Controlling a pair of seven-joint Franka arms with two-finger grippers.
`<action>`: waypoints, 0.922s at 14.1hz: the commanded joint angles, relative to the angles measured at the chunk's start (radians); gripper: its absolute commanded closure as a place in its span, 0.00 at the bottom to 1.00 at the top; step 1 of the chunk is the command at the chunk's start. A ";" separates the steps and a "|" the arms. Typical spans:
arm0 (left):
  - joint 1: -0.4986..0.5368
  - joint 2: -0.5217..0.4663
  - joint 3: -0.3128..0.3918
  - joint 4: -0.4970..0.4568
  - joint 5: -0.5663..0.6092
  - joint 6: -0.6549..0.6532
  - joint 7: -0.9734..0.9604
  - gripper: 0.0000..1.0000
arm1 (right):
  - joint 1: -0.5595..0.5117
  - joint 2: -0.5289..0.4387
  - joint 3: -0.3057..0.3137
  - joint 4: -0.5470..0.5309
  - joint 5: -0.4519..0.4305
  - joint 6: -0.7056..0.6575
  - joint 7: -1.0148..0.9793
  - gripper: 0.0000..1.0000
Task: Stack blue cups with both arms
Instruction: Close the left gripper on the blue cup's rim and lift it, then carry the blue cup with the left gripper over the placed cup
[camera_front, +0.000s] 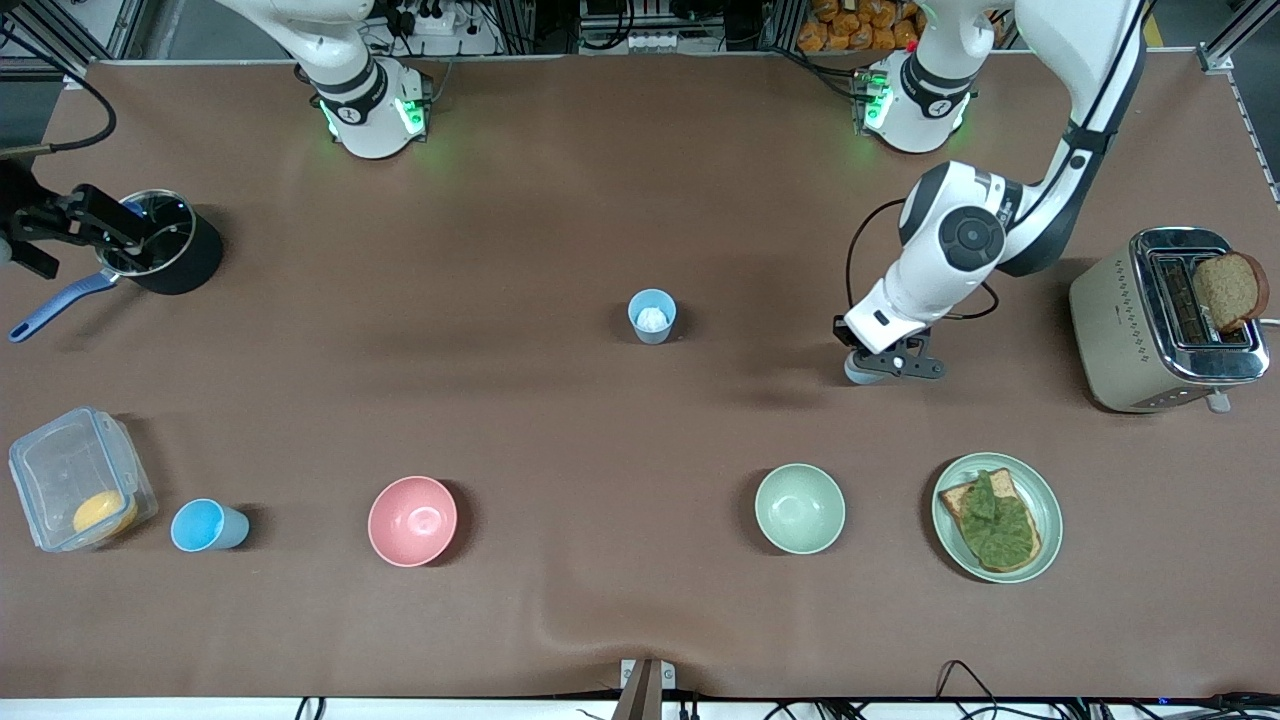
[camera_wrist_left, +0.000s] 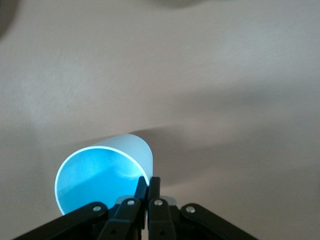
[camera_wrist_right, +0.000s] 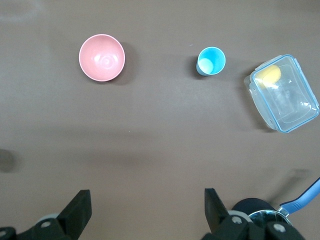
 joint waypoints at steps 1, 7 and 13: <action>-0.004 -0.045 -0.074 0.146 -0.020 -0.210 -0.056 1.00 | 0.002 -0.024 -0.001 -0.016 -0.012 -0.008 -0.011 0.00; -0.079 -0.068 -0.187 0.307 -0.024 -0.375 -0.292 1.00 | -0.002 -0.029 -0.004 -0.031 -0.011 -0.014 -0.010 0.00; -0.252 -0.019 -0.206 0.407 -0.021 -0.409 -0.489 1.00 | 0.001 -0.029 -0.003 -0.024 -0.003 0.004 -0.008 0.00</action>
